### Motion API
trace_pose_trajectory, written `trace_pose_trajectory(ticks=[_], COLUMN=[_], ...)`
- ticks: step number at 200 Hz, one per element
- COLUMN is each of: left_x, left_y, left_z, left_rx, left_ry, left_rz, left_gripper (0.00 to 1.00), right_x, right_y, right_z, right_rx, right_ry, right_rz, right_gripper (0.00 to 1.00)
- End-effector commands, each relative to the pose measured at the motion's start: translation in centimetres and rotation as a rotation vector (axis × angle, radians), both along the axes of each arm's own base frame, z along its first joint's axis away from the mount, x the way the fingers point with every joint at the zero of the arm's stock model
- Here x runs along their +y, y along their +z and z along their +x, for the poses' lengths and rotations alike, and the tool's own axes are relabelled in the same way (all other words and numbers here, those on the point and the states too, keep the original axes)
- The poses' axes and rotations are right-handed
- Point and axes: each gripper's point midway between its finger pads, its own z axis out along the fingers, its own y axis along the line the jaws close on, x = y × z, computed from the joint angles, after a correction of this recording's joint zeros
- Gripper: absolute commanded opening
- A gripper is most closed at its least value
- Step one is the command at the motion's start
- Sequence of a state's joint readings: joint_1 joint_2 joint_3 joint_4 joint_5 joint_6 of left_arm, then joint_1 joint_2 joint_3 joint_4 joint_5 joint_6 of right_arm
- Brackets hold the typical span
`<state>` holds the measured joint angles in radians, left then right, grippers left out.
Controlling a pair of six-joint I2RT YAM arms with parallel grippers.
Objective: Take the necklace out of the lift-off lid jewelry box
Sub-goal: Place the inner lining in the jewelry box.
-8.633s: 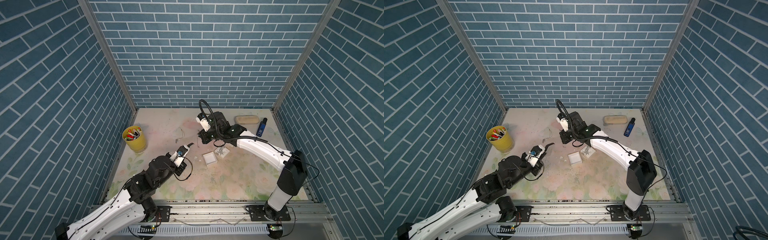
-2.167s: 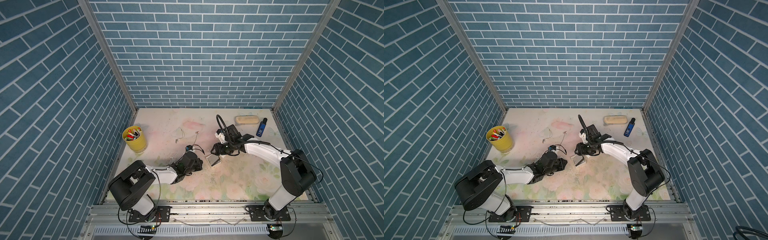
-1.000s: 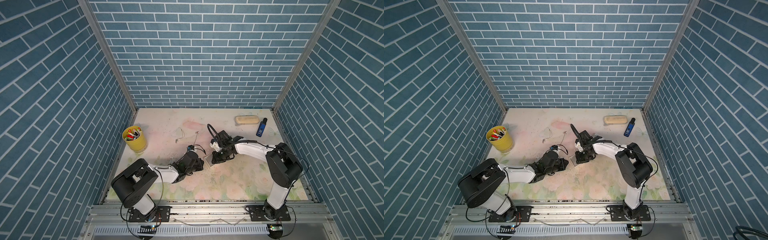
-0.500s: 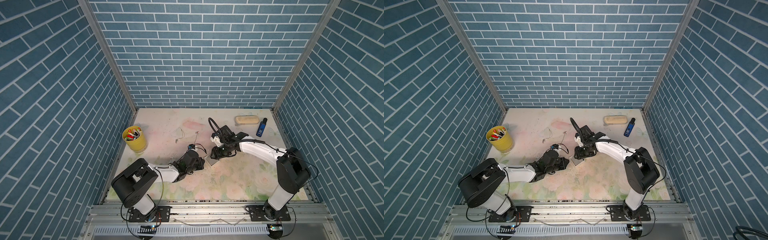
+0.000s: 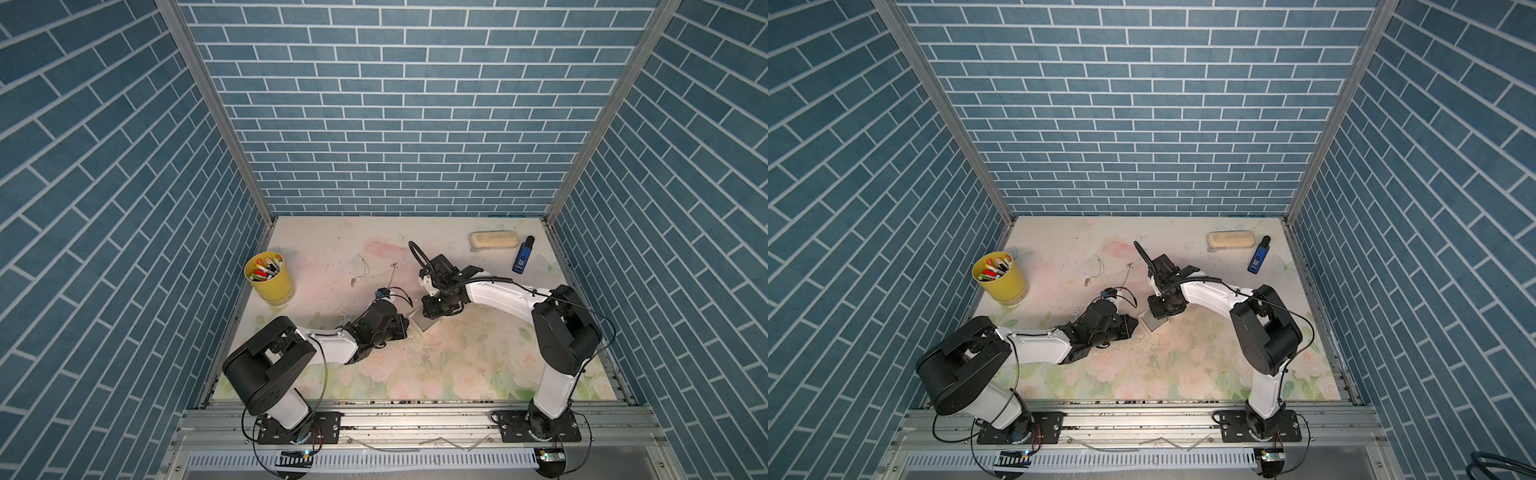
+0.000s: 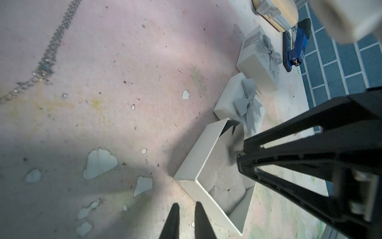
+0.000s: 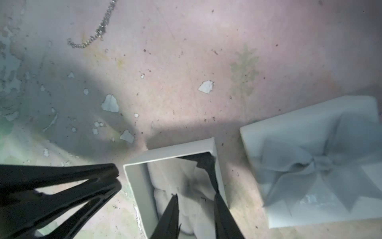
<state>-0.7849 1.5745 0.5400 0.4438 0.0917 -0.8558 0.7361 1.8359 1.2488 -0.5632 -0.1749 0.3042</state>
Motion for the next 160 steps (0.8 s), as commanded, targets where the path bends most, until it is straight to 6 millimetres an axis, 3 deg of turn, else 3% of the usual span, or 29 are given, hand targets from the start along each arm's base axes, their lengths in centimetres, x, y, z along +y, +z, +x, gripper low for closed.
trace_pose_trajectory(ticks=[1, 94, 116, 160], left_x=[0.0, -0.4, -0.1, 1.4], left_y=[0.6, 0.1, 0.3, 1.3], left_z=[0.3, 0.9, 0.9, 1.3], left_rx=[-0.022, -0.012, -0.016, -0.037], left_ry=[-0.005, -0.007, -0.002, 0.023], left_rz=[-0.007, -0.013, -0.007, 0.014], left_gripper=[0.16, 0.16, 0.16, 0.22], right_x=[0.1, -0.3, 0.1, 0.8], right_y=[-1.0, -4.2, -2.5, 3.9], right_z=[0.0, -1.5, -1.3, -0.6], right_rx=[-0.021, 0.042, 0.023, -0.059], right_ry=[0.044, 0.048, 0.038, 0.035], right_rz=[-0.029, -0.055, -0.02, 0.064], right_gripper=[0.28, 0.27, 0.31, 0.42])
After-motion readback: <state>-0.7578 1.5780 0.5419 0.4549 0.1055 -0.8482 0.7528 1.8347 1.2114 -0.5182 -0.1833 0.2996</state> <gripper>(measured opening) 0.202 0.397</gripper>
